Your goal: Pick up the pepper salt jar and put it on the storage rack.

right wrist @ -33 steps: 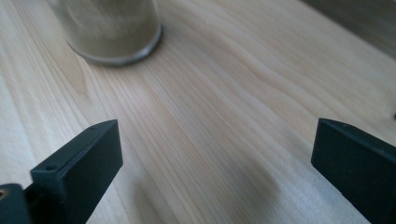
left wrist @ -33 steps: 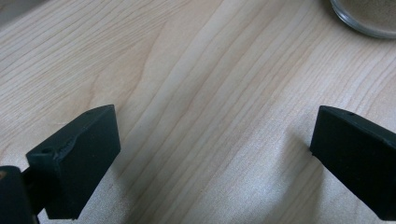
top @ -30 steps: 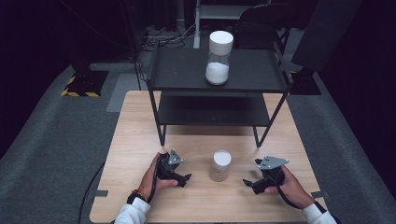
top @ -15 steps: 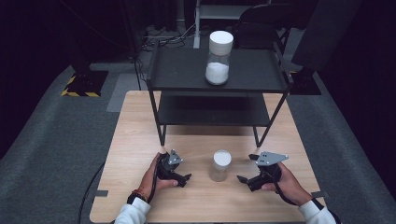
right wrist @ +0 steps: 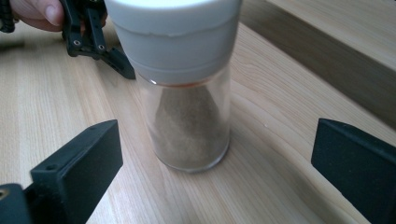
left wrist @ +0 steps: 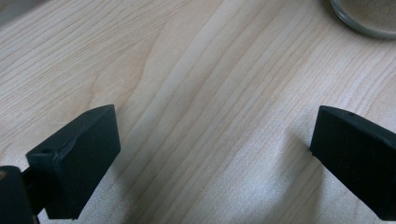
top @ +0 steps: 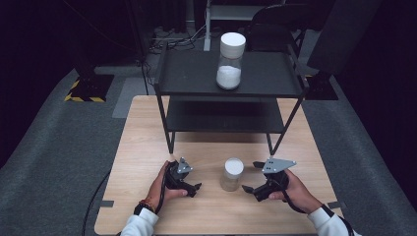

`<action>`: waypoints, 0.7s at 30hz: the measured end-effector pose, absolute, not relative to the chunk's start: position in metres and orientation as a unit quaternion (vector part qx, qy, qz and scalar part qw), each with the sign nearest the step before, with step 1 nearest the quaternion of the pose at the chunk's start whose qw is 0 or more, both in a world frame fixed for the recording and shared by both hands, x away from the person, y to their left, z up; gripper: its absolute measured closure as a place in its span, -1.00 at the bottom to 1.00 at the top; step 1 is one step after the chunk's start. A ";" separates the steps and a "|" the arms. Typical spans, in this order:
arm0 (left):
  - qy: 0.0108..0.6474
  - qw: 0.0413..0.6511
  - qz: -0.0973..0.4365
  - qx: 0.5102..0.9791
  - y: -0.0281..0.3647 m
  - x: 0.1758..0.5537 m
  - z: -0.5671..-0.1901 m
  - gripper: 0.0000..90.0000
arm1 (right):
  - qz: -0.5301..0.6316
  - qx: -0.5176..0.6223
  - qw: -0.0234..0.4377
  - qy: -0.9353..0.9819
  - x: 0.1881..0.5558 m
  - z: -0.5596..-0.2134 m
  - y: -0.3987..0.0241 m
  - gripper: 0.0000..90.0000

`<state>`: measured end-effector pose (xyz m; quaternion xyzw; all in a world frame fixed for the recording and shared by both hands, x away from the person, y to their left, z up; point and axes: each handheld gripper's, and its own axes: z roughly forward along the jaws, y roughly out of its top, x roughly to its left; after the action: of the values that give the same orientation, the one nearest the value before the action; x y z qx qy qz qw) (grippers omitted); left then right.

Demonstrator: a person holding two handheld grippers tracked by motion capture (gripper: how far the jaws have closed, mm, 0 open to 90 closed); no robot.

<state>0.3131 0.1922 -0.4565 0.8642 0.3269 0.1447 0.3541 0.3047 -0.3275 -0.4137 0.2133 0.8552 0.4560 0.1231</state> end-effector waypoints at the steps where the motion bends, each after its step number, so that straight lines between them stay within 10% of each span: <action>1: 0.327 0.354 0.145 0.864 0.192 0.313 -0.457 -0.96 | 0.458 0.213 0.121 0.855 0.306 -0.414 -0.326 -0.97; 21: 0.326 0.353 0.145 0.865 0.192 0.313 -0.456 -0.96 | 0.478 0.189 0.102 0.852 0.318 -0.415 -0.303 -0.86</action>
<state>0.3132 0.1922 -0.4563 0.8648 0.3260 0.1449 0.3533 0.3176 -0.3030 -0.4153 0.1886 0.8518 0.4781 0.1019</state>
